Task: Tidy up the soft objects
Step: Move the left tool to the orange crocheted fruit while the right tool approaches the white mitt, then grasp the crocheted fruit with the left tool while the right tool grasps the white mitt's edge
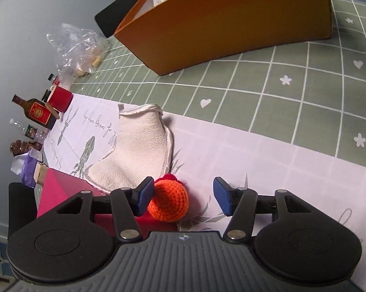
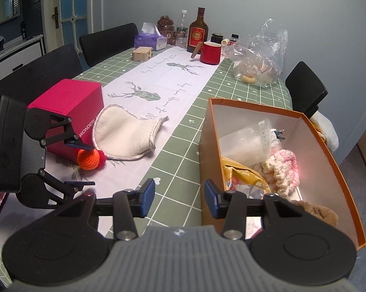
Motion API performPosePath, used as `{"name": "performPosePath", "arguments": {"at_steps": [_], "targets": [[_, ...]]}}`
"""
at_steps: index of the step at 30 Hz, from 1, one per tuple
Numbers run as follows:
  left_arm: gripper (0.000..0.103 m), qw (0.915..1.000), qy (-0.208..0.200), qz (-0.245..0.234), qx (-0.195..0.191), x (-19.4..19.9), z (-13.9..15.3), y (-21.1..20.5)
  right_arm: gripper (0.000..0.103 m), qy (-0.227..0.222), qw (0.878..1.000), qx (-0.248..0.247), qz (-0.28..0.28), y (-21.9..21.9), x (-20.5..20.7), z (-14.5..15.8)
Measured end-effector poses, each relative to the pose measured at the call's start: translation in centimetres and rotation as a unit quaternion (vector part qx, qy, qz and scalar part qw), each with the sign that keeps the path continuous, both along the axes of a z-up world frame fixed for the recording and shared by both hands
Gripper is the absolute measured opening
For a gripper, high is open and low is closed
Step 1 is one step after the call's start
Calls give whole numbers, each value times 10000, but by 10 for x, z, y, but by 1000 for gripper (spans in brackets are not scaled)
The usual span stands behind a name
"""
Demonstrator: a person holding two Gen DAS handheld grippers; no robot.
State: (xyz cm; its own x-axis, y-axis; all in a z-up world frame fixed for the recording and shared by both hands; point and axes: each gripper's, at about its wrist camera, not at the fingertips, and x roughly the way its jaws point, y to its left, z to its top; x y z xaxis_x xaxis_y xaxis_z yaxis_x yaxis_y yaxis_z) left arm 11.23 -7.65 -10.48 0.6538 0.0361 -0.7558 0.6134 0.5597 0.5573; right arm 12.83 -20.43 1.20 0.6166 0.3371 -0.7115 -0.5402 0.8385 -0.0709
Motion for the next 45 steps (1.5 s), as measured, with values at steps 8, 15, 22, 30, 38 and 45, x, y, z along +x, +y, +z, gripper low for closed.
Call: {"name": "performPosePath", "arguments": {"at_steps": [8,15,22,30,38,45], "targets": [[38,9950,-304,-232,922,-2,-13,-5,49,1,10000,-46,63,7,0,-3],[32,9979,-184,-264,570,-19,-2,-2,49,65,10000,-16,58,15,5,-5],[25,9991,54,98,-401,-45,14,19,49,301,9995,110,58,45,25,-22],[35,9915,-97,433,-1220,-56,18,41,49,451,9989,138,37,87,51,-43],[67,9694,134,1043,-2218,-39,14,56,51,550,9980,276,-164,102,76,-58],[49,9530,411,1603,-2539,-31,7,77,62,871,9904,883,-606,107,109,-81]]}}
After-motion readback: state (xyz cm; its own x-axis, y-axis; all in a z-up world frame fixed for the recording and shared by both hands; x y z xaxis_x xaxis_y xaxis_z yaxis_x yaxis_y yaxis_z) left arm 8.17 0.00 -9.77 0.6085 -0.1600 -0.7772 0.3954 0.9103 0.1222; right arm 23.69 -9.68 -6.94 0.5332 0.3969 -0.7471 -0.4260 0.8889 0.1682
